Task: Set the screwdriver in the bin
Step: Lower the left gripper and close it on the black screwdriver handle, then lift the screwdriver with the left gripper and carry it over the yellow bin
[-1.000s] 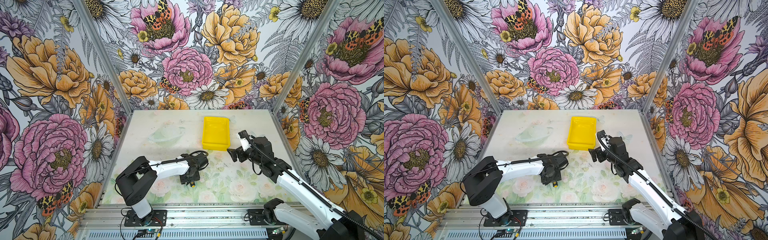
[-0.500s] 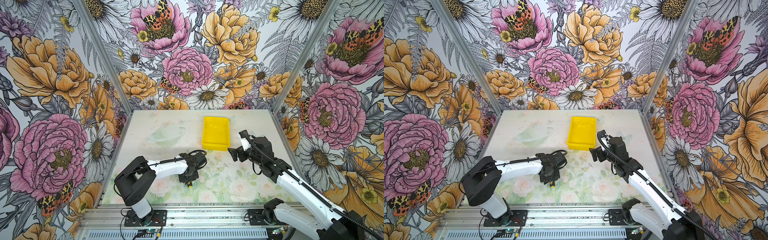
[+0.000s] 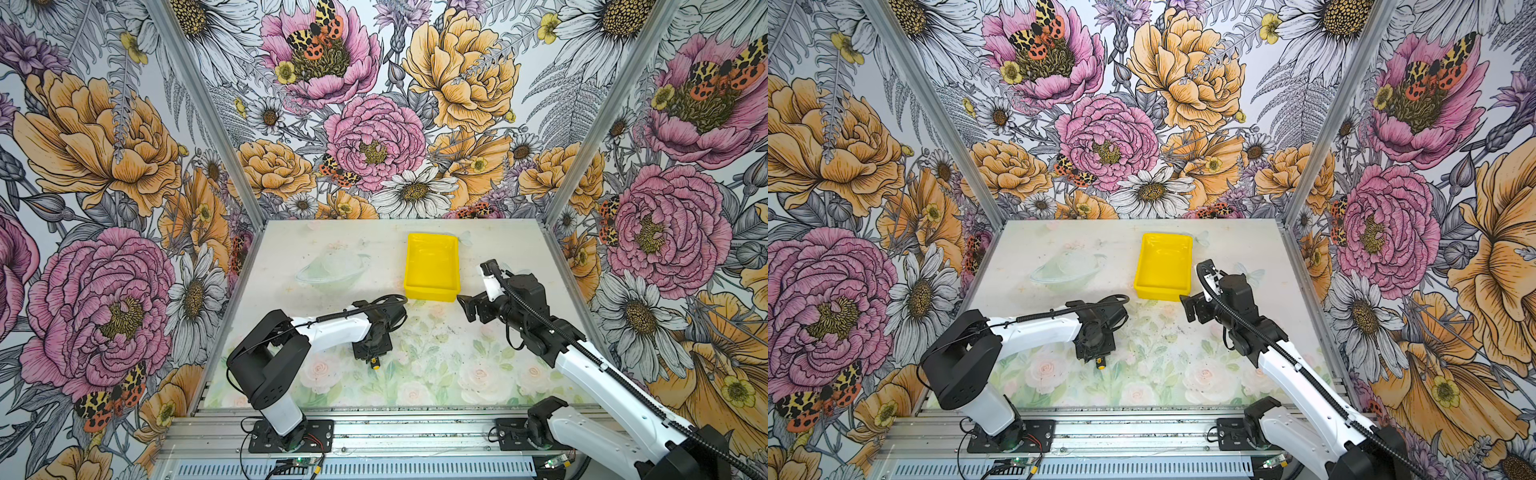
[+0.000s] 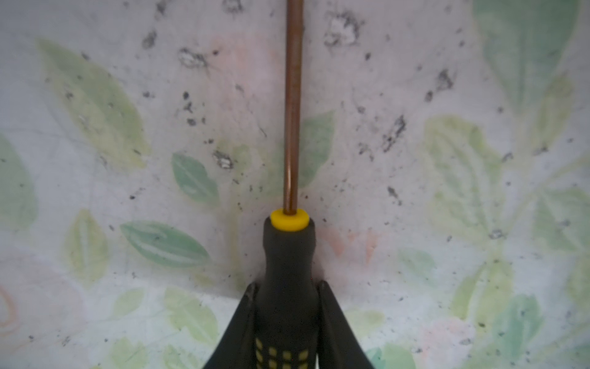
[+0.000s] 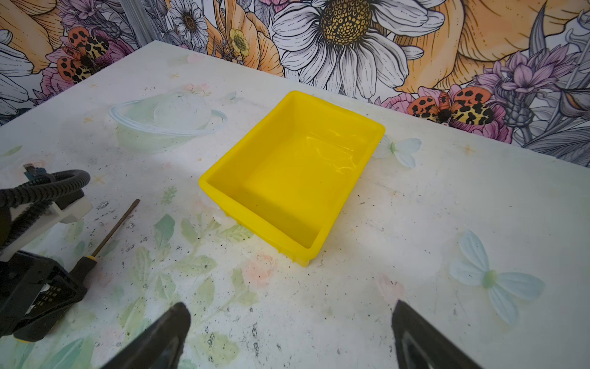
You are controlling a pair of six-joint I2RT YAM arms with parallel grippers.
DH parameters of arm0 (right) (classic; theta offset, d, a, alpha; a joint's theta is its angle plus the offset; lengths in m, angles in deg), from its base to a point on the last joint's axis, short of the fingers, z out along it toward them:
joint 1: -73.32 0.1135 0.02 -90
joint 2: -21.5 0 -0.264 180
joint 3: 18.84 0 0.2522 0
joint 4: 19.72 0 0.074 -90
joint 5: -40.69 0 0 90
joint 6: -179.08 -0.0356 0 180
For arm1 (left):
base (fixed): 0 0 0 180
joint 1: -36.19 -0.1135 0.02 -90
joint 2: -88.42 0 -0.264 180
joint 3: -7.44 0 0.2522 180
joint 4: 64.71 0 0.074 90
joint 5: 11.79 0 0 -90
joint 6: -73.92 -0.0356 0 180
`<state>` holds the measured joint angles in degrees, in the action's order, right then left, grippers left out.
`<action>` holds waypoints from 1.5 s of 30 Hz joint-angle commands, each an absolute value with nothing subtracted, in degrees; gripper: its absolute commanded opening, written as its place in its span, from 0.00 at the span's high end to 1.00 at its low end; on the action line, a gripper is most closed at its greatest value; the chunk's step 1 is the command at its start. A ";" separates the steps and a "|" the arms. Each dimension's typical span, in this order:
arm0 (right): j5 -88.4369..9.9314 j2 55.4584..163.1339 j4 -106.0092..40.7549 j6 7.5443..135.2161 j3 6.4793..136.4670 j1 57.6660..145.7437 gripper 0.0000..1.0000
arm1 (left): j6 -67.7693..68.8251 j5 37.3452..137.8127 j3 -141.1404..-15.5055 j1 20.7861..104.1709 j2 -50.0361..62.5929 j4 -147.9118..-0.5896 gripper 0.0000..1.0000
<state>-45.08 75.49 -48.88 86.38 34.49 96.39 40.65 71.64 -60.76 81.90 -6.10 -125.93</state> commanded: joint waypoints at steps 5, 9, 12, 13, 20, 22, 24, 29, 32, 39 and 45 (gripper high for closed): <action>-48.31 74.18 -48.35 81.39 34.86 96.65 0.00 | 34.29 69.78 -65.73 77.33 0.24 -126.42 0.97; -48.36 75.19 -48.40 79.74 36.26 96.65 0.01 | 30.66 69.25 -69.89 75.26 0.71 -126.68 0.97; -49.07 75.46 -48.33 78.60 37.01 96.65 0.01 | 27.51 68.84 -73.97 74.26 -0.15 -126.72 0.96; -49.34 75.48 -48.34 78.18 37.12 96.67 0.01 | 26.23 68.72 -75.64 74.04 -0.74 -126.67 0.97; -52.43 75.53 -48.47 77.27 37.26 96.56 0.00 | 18.42 67.54 -87.81 72.76 -6.20 -126.50 0.95; -52.45 75.57 -48.44 77.59 37.59 96.53 0.01 | 16.93 67.70 -91.16 72.27 -8.23 -126.48 0.95; -52.12 75.83 -48.46 78.32 37.89 96.60 0.00 | 15.68 67.84 -94.65 71.80 -10.54 -126.43 0.94; -52.12 76.46 -48.43 79.41 38.43 96.59 0.01 | 14.34 69.62 -103.70 71.28 -17.72 -125.95 0.94; -51.79 76.93 -48.34 79.59 39.01 96.51 0.01 | 13.83 70.98 -107.86 71.32 -21.21 -125.00 0.94; -51.14 78.75 -48.38 79.37 40.35 96.14 0.01 | 13.00 74.97 -118.31 71.36 -30.40 -124.00 0.94; -51.48 79.03 -48.47 79.15 40.12 95.79 0.00 | 12.89 77.29 -127.47 72.20 -38.56 -123.99 0.95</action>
